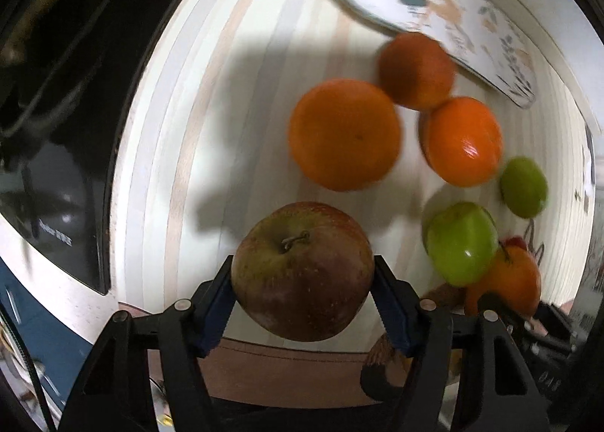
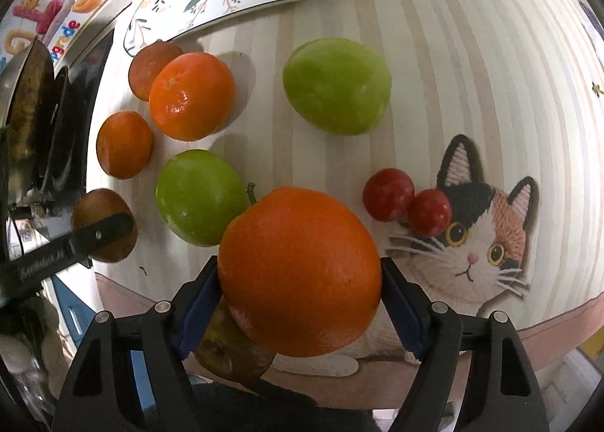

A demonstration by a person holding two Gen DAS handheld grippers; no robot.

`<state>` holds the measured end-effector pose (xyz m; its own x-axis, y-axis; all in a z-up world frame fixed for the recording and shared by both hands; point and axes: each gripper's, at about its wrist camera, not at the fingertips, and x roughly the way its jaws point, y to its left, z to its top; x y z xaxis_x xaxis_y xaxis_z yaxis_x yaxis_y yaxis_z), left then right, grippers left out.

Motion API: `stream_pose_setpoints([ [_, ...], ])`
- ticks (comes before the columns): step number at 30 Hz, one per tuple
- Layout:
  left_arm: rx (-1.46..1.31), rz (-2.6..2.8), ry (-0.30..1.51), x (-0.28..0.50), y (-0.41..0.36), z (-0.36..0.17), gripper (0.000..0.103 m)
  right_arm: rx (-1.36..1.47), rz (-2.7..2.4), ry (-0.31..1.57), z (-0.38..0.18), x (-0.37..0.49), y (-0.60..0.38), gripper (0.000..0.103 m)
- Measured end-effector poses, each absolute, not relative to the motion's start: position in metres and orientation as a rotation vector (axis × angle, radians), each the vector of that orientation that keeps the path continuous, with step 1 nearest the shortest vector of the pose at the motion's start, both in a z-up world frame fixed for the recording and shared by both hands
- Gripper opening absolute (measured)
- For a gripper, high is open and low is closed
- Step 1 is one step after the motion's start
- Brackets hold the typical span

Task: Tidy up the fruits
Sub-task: 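Carry the red apple and orange onto the floral plate and open both tools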

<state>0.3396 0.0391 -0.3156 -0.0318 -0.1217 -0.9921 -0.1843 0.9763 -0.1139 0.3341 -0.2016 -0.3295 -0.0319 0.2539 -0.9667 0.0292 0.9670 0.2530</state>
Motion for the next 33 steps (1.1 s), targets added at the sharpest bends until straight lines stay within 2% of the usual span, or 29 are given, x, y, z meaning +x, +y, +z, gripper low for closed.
stream_pose_setpoints([
  [8,-0.247,-0.072,1.523,0.350,0.028,-0.250,0.065,0.350,0.188,1.543,-0.293,0.339,-0.230,0.082],
  [15,-0.268,-0.140,1.446,0.403,0.010,-0.199,0.066,0.445,0.255,1.423,-0.236,0.396,-0.241,0.082],
  [20,-0.257,-0.108,1.457,0.476,0.018,-0.209,0.066,0.412,0.249,1.363,-0.229,0.464,-0.225,0.082],
  [27,-0.219,-0.078,1.540,0.558,0.007,-0.256,0.066,0.351,0.201,1.387,-0.262,0.559,-0.206,0.082],
  [33,-0.200,-0.059,1.596,0.599,0.005,-0.288,0.066,0.345,0.164,1.419,-0.292,0.597,-0.204,0.082],
])
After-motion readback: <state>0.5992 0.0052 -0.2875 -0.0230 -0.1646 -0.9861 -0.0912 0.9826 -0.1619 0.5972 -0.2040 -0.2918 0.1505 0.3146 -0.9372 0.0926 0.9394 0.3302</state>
